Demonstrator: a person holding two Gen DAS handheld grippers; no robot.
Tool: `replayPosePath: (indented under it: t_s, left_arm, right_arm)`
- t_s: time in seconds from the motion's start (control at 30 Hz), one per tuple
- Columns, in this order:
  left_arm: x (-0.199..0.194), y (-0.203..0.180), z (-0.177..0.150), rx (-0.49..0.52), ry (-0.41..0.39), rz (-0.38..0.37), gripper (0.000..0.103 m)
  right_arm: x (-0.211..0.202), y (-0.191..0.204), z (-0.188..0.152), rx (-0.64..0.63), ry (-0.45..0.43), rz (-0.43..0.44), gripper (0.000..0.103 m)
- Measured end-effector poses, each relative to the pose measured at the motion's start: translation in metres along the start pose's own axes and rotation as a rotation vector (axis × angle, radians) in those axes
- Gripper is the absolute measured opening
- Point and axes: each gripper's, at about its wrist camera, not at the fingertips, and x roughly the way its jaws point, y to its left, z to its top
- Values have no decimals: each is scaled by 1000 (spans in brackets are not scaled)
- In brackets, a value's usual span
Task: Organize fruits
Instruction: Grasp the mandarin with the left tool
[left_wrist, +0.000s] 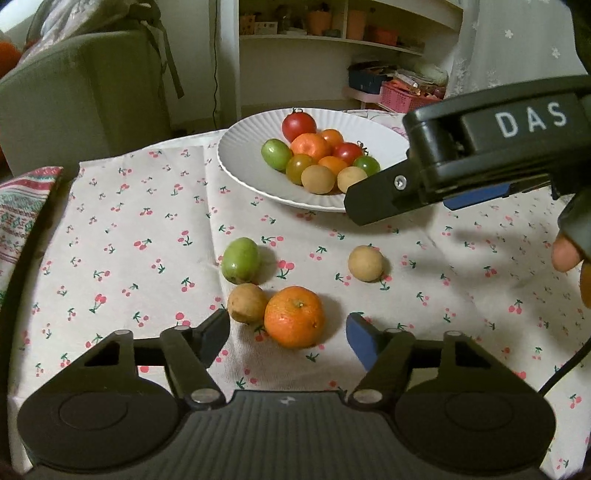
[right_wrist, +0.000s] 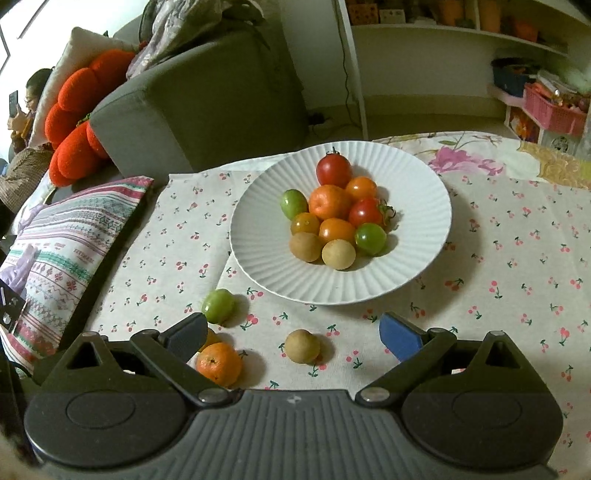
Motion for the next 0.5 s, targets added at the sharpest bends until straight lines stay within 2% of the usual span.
replayPosePath:
  t_s: [0.13, 0.2, 0.27, 0.37, 0.5]
  left_arm:
    - [3, -1, 0, -11, 7, -6, 56]
    - [4, -1, 0, -10, 9, -10, 51]
    - [5, -1, -1, -12, 16, -16, 36]
    - [4, 0, -1, -21, 18, -23, 25]
    - [2, 3, -1, -47, 30, -40, 24]
  right_arm:
    - [3, 2, 1, -6, -1, 2, 99]
    - [5, 3, 1, -7, 2, 2, 99]
    - [7, 5, 1, -11, 6, 8, 99]
    - [10, 7, 1, -20, 6, 10, 98]
    - [12, 5, 2, -23, 7, 0, 96]
